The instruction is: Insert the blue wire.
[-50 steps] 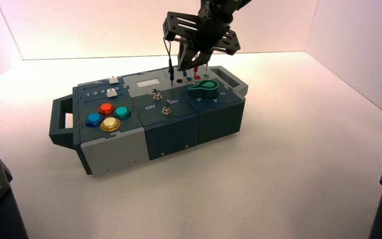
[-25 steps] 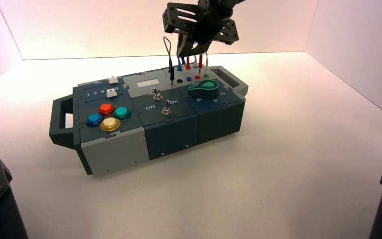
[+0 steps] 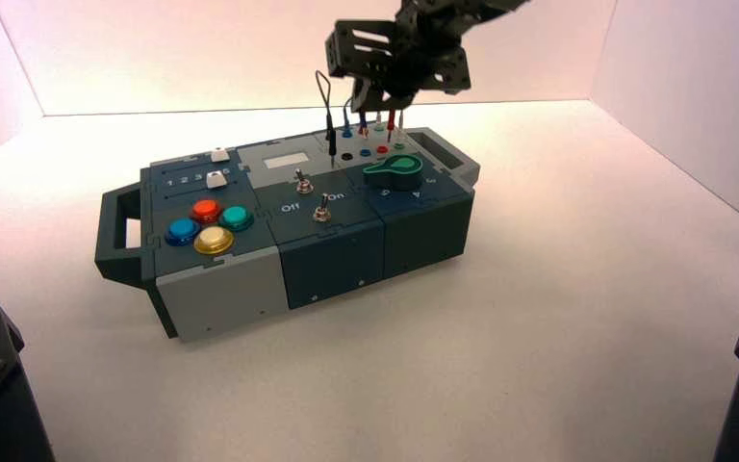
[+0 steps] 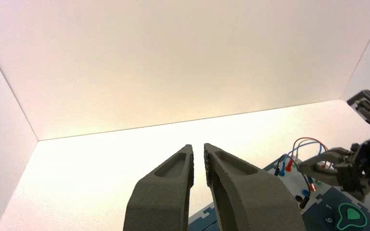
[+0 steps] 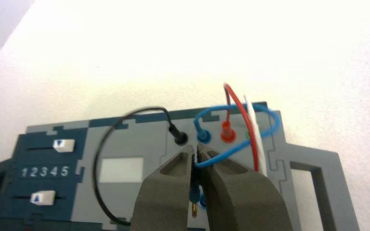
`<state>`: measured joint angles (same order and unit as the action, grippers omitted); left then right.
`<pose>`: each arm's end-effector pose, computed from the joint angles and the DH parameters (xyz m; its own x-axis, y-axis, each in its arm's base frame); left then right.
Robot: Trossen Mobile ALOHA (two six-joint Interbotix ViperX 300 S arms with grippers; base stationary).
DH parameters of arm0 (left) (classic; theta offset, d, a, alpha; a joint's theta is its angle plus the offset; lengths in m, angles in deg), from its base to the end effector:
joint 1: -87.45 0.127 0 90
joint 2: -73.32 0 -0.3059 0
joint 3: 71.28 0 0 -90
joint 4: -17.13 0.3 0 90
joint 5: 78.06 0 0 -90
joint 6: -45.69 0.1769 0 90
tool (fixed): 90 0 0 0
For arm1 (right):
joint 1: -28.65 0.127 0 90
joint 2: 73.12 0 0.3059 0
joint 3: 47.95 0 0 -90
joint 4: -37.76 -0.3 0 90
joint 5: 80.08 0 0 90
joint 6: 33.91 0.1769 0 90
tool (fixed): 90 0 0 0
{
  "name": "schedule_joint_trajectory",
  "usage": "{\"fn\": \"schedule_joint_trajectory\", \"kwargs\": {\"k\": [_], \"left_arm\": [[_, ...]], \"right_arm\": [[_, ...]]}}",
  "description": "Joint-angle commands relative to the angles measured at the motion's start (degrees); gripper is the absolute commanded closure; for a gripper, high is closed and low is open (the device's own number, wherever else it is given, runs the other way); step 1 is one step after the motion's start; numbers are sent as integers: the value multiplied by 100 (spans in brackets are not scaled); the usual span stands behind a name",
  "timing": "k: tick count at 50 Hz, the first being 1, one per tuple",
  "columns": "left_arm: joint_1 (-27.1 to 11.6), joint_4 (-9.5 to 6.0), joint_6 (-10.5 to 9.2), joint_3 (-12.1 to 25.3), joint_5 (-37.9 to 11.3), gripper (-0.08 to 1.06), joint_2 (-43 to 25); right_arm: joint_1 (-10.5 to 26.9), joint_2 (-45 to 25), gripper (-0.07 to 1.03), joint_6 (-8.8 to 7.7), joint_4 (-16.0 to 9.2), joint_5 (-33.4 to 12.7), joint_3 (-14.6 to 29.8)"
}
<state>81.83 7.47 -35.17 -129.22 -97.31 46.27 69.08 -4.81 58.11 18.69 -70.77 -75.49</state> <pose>0.1959 -0.0291 0.2496 0.9588 -0.1499 -0.2413 0.1512 0.9884 -0.0132 0.3436 0.2805 0.0695 0.6130 0.4528 -0.6475 -0.4008 0.8844 0.2390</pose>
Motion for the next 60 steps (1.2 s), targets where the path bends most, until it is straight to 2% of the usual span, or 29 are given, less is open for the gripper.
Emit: {"fn": "schedule_joint_trajectory", "kwargs": {"k": [1, 21, 60], "left_arm": [[26, -9, -9, 202, 70, 83, -97], [26, 0, 0, 202, 70, 83, -114], [26, 0, 0, 202, 79, 83, -114]], "right_arm": [[26, 79, 98, -9, 35, 272, -62], [211, -26, 98, -9, 62, 791, -149], [237, -132, 99, -9, 132, 914, -149]]}}
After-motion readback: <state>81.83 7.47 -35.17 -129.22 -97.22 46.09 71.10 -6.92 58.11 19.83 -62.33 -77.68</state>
